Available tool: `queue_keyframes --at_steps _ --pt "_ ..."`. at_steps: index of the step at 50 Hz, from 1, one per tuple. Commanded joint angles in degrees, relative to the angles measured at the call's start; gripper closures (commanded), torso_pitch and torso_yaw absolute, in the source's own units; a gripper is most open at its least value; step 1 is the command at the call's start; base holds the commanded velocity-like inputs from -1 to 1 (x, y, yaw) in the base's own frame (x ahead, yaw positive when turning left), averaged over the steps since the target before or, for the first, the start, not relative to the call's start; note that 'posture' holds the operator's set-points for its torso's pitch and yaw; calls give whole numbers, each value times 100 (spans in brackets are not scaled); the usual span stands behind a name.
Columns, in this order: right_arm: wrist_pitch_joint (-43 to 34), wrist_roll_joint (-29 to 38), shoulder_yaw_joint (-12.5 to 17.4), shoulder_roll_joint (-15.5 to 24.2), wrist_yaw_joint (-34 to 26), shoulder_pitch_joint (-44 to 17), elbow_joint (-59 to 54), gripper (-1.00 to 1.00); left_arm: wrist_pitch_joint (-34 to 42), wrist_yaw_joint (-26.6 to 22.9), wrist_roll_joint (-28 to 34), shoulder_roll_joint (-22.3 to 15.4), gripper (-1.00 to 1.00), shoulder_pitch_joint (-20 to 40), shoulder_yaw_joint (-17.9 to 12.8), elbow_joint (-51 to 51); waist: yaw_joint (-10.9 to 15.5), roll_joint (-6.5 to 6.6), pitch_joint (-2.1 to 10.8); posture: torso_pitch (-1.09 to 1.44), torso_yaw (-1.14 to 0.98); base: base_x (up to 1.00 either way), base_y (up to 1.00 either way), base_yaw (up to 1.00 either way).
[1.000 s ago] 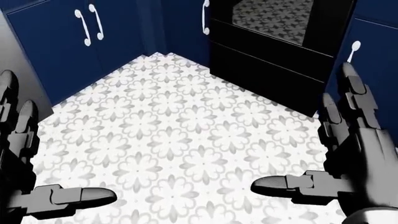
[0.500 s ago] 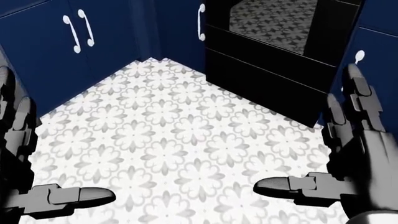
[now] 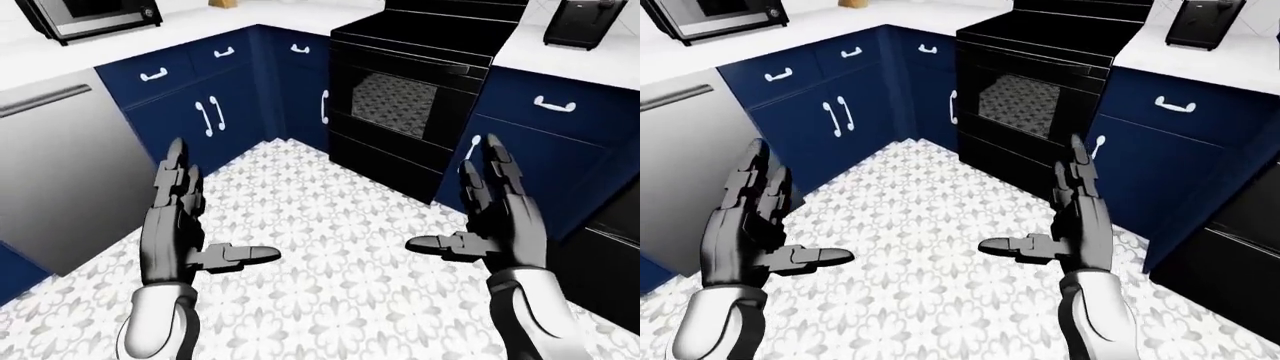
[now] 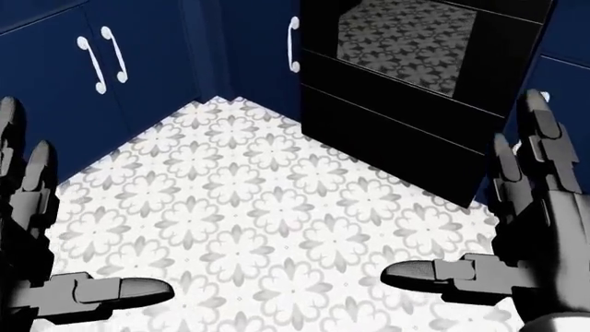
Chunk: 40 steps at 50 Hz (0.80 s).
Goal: Navigate to the stove.
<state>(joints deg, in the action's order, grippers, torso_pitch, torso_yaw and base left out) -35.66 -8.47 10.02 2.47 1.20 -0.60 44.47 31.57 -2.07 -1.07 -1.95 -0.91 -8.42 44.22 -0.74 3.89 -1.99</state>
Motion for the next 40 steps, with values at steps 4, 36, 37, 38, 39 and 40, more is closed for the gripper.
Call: queue_keyframes --at_steps 4,36,37,38,39,40 --pt "144 -20 -19 13 -22 -66 114 -100 -114 29 13 -18 -100 61 -33 142 103 -21 17 0 0 22 0 0" --pt "316 27 -32 11 -2 -78 -108 -100 -240 25 76 -4 -100 53 52 29 177 -308 21 0 0 23 0 0" --pt "211 -202 107 -99 109 -152 -145 -100 -214 27 73 -2 -100 44 51 58 201 -418 -60 0 0 2 0 0" --pt "153 -428 185 -93 106 -202 -196 -100 -205 28 70 -2 -100 44 48 65 214 -473 47 0 0 0 0 0" --pt "569 579 -208 209 300 -156 -492 -100 -206 25 66 -4 -100 44 43 70 223 -629 113 0 0 0 0 0" --pt "631 188 -120 20 115 -116 -361 -100 -212 25 66 -2 -100 39 45 66 254 -743 163 0 0 0 0 0"
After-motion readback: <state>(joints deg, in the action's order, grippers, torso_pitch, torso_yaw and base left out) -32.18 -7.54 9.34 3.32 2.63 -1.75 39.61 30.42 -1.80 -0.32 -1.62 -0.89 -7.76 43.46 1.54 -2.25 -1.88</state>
